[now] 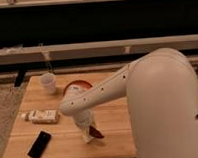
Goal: Place the pepper on the white sponge
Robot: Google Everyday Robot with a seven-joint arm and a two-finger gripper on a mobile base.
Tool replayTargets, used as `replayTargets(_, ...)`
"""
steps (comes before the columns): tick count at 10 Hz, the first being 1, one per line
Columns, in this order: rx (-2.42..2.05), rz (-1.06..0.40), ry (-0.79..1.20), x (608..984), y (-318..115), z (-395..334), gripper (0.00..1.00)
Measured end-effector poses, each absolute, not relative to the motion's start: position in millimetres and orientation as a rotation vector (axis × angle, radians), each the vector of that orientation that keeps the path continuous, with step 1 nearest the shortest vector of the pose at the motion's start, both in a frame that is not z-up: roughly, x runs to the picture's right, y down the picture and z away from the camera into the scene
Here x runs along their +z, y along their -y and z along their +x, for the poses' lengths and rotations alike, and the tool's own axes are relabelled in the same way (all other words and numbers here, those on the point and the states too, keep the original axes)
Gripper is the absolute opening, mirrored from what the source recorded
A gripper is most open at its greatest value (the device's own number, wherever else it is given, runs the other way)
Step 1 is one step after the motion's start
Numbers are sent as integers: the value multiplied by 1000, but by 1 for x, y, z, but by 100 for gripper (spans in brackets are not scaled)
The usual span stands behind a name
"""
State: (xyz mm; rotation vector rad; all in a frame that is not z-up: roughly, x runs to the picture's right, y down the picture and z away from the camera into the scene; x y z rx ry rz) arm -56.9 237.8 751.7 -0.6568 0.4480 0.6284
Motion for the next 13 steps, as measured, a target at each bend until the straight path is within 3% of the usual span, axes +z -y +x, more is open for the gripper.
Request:
replayTargets(2, 616, -665, -430, 750, -239, -61, 59)
replayTargets(4, 618, -672, -418, 750, -239, -60, 75)
replayTargets(5, 614, -673, -415, 750, -240, -62, 79)
replayTargets(13, 592, -690, -391, 752, -248, -64, 80)
